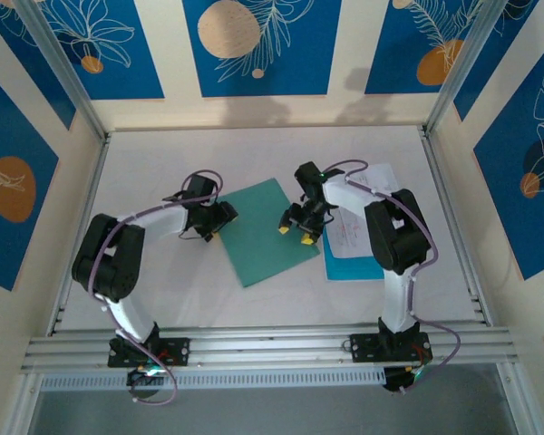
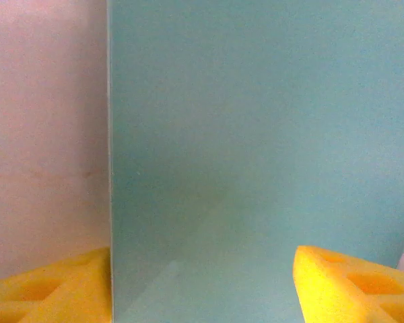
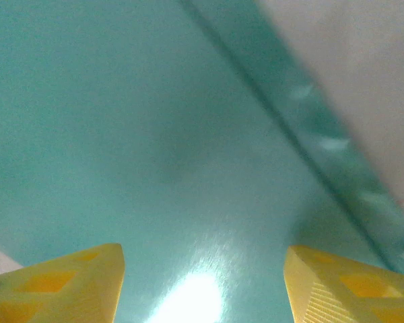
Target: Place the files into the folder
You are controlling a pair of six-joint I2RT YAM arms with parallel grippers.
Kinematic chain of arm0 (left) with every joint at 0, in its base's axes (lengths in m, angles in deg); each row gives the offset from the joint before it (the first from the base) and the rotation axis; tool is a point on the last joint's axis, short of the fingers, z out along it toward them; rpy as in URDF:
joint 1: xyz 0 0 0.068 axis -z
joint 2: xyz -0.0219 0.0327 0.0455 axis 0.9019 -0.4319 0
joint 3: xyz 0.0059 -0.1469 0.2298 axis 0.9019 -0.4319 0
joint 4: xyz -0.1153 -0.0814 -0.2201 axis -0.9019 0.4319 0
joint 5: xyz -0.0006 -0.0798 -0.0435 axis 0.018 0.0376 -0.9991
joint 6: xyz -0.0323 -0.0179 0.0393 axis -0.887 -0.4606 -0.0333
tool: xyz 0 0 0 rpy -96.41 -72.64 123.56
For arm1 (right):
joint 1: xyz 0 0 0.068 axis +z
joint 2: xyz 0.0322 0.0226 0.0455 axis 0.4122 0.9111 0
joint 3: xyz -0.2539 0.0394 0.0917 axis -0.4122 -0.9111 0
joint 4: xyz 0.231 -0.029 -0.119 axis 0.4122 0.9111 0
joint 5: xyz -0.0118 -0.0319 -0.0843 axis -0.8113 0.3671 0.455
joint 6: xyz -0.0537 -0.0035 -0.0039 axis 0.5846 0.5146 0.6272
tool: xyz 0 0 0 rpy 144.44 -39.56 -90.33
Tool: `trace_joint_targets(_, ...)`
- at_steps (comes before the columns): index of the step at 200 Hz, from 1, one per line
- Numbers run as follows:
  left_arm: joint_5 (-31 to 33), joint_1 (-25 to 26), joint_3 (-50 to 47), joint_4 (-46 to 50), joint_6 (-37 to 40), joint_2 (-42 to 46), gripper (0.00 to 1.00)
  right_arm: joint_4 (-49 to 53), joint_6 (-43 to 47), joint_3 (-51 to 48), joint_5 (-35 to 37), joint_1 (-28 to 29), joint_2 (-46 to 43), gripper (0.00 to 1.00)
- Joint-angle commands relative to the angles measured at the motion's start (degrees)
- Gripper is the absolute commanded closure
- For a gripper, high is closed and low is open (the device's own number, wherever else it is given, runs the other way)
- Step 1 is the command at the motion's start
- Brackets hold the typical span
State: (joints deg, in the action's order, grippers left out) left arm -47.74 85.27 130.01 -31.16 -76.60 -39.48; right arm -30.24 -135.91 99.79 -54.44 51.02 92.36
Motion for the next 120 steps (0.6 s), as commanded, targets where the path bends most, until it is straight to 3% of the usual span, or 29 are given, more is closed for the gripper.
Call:
trace_joint_targets(1, -4.3, -0.9, 3.0, -3.0, 3.0, -2.2, 0.32, -1.7, -4.3, -3.4, -5.0, 0.3, -3.4, 0.35)
trace_joint_targets(32, -7.4, -1.2, 8.8, 0.6, 7.1, -6.9, 0.32, -4.6, -6.8, -7.0, -8.2, -0.7, -4.8, 0.35)
trace_joint_targets(72, -3.3, -1.2, 9.0, 2.8, 6.2, -5.3, 0.32, -4.5, -3.8, -7.6, 0.7, -4.2, -10.8, 0.35)
trace_joint_targets(120, -0.5, 1.8, 4.6, 7.0, 3.0, 0.5, 0.33, -1.4, -0.4, 2.4, 3.5, -6.0, -1.5, 0.37)
